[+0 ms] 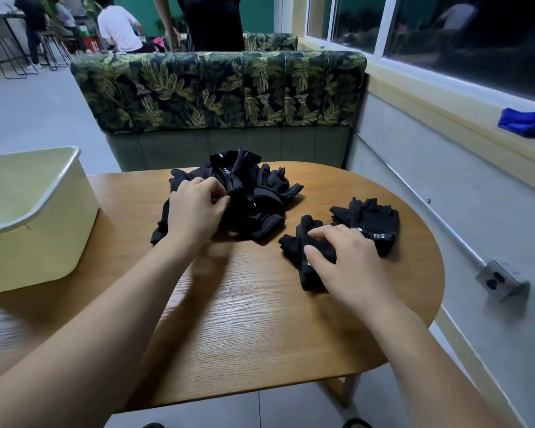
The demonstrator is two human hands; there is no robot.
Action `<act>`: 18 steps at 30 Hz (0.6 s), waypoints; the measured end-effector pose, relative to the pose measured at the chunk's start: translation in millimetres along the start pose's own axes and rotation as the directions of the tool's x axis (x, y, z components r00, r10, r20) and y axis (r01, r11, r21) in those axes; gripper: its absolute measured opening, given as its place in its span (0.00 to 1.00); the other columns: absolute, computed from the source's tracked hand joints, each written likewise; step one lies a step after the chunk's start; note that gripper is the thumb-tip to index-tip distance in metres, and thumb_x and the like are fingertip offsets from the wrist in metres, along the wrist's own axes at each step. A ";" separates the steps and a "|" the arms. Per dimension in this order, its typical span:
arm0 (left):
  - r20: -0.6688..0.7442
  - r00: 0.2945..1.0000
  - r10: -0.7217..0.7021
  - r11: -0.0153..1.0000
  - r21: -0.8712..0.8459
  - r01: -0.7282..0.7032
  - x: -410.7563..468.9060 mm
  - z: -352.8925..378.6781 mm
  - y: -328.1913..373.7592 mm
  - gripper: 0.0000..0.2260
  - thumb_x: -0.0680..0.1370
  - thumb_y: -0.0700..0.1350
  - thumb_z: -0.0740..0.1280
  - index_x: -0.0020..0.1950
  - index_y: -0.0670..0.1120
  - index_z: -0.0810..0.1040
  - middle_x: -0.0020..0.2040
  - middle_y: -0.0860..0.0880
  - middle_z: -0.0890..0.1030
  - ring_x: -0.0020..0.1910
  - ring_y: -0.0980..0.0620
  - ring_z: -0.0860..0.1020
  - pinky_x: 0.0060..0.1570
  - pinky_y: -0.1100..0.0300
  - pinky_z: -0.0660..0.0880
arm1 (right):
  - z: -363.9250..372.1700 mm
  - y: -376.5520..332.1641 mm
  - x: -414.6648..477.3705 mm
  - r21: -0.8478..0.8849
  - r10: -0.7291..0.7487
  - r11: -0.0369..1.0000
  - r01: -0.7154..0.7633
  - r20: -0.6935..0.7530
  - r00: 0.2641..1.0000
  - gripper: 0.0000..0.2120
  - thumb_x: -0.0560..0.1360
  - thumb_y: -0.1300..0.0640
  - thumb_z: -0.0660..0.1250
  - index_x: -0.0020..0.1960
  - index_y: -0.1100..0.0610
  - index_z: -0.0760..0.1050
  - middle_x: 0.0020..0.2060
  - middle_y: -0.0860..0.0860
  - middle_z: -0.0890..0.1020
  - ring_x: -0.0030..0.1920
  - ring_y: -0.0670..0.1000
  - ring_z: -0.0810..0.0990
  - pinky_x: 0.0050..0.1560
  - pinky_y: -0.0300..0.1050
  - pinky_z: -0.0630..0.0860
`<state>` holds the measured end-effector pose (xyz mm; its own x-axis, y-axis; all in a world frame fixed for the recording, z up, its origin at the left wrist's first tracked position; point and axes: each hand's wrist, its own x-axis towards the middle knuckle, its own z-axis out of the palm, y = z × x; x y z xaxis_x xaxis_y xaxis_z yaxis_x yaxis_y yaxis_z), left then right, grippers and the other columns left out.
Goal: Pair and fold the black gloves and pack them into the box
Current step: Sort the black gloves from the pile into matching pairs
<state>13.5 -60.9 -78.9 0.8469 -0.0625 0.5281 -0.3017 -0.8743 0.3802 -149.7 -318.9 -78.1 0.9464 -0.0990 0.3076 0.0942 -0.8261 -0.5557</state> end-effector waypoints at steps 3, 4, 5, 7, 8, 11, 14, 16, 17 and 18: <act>0.025 0.998 -0.053 0.998 0.039 0.052 -3.7 -1.1 -6.9 0.13 0.72 0.55 0.77 0.51 0.51 0.81 0.49 0.49 0.81 0.51 0.42 0.79 0.50 0.47 0.77 | -0.6 -8.7 -2.4 0.072 -0.009 0.997 0.012 -0.045 0.999 0.09 0.81 0.50 0.69 0.61 0.48 0.82 0.54 0.42 0.82 0.61 0.48 0.77 0.69 0.56 0.72; 0.025 0.998 -0.057 0.998 0.031 0.056 -5.1 -0.5 -10.8 0.10 0.73 0.53 0.77 0.50 0.50 0.82 0.47 0.49 0.81 0.51 0.41 0.79 0.50 0.48 0.77 | -0.6 -11.6 -3.5 0.086 -0.011 0.996 0.016 -0.052 0.999 0.09 0.81 0.51 0.69 0.60 0.48 0.82 0.53 0.42 0.82 0.60 0.47 0.76 0.69 0.55 0.72; 0.020 0.998 -0.061 0.998 0.012 0.061 -6.9 -1.0 -14.3 0.08 0.74 0.51 0.76 0.49 0.50 0.83 0.45 0.51 0.79 0.50 0.42 0.80 0.49 0.49 0.77 | -0.1 -14.0 -4.5 0.100 -0.013 0.995 0.019 -0.056 0.998 0.08 0.81 0.51 0.69 0.60 0.48 0.82 0.53 0.41 0.82 0.60 0.47 0.76 0.69 0.55 0.72; -0.011 0.997 -0.077 0.995 -0.068 0.076 -10.5 -5.0 -17.1 0.05 0.75 0.49 0.77 0.47 0.50 0.85 0.42 0.53 0.77 0.47 0.45 0.81 0.47 0.51 0.76 | 1.1 -18.4 -5.7 0.122 -0.022 0.992 0.030 -0.064 0.998 0.08 0.81 0.52 0.70 0.59 0.48 0.83 0.51 0.40 0.82 0.59 0.46 0.76 0.68 0.56 0.73; -0.037 0.995 -0.093 0.988 -0.130 0.088 -12.3 -8.1 -17.0 0.04 0.76 0.49 0.77 0.46 0.50 0.86 0.42 0.53 0.78 0.45 0.47 0.81 0.46 0.52 0.77 | 1.6 -20.4 -6.1 0.127 -0.031 0.991 0.040 -0.069 0.997 0.07 0.81 0.52 0.70 0.58 0.48 0.83 0.50 0.40 0.82 0.59 0.46 0.76 0.67 0.56 0.73; -0.117 0.981 -0.158 0.947 -0.299 0.116 -22.8 -26.3 -10.5 0.03 0.76 0.49 0.78 0.45 0.51 0.87 0.42 0.51 0.81 0.43 0.51 0.81 0.46 0.53 0.78 | 3.4 -26.2 -7.2 0.127 -0.066 0.989 0.079 -0.110 0.992 0.05 0.80 0.54 0.71 0.55 0.48 0.83 0.48 0.39 0.81 0.56 0.45 0.76 0.64 0.55 0.74; -0.102 0.969 -0.223 0.864 -0.480 0.149 -42.2 -47.6 1.6 0.04 0.76 0.51 0.78 0.44 0.53 0.86 0.41 0.52 0.85 0.42 0.52 0.84 0.46 0.51 0.81 | 5.4 -34.6 -9.9 0.157 -0.070 0.983 0.090 -0.129 0.989 0.05 0.81 0.55 0.71 0.55 0.48 0.83 0.47 0.38 0.81 0.53 0.42 0.76 0.59 0.45 0.75; -0.051 0.969 -0.243 0.800 -0.576 0.170 -58.8 -59.2 9.4 0.03 0.77 0.50 0.78 0.45 0.53 0.86 0.41 0.51 0.87 0.42 0.49 0.86 0.47 0.47 0.82 | 6.5 -45.0 -14.3 0.218 -0.060 0.973 0.080 -0.097 0.993 0.06 0.81 0.55 0.70 0.56 0.47 0.83 0.47 0.38 0.82 0.53 0.40 0.78 0.54 0.34 0.73; -0.019 0.972 -0.234 0.771 -0.612 0.174 -67.0 -64.7 13.7 0.03 0.77 0.49 0.78 0.46 0.52 0.87 0.41 0.49 0.87 0.42 0.46 0.86 0.48 0.45 0.82 | 7.0 -50.6 -17.1 0.272 -0.048 0.960 0.065 -0.067 0.997 0.06 0.82 0.55 0.70 0.57 0.47 0.83 0.48 0.38 0.83 0.54 0.39 0.80 0.52 0.31 0.74; 0.023 0.975 -0.220 0.731 -0.658 0.180 -74.7 -70.8 18.5 0.03 0.78 0.48 0.77 0.48 0.50 0.87 0.40 0.46 0.87 0.41 0.43 0.86 0.49 0.43 0.83 | 8.1 -56.4 -20.0 0.336 -0.032 0.941 0.039 -0.027 0.999 0.06 0.82 0.54 0.70 0.57 0.47 0.84 0.48 0.39 0.84 0.54 0.39 0.81 0.51 0.30 0.75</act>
<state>-86.3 -38.3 -57.6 0.9025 0.1197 0.4138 -0.3561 -0.3332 0.8730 -171.4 -265.9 -59.2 0.9343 -0.0873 0.3457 0.2296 -0.5946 -0.7705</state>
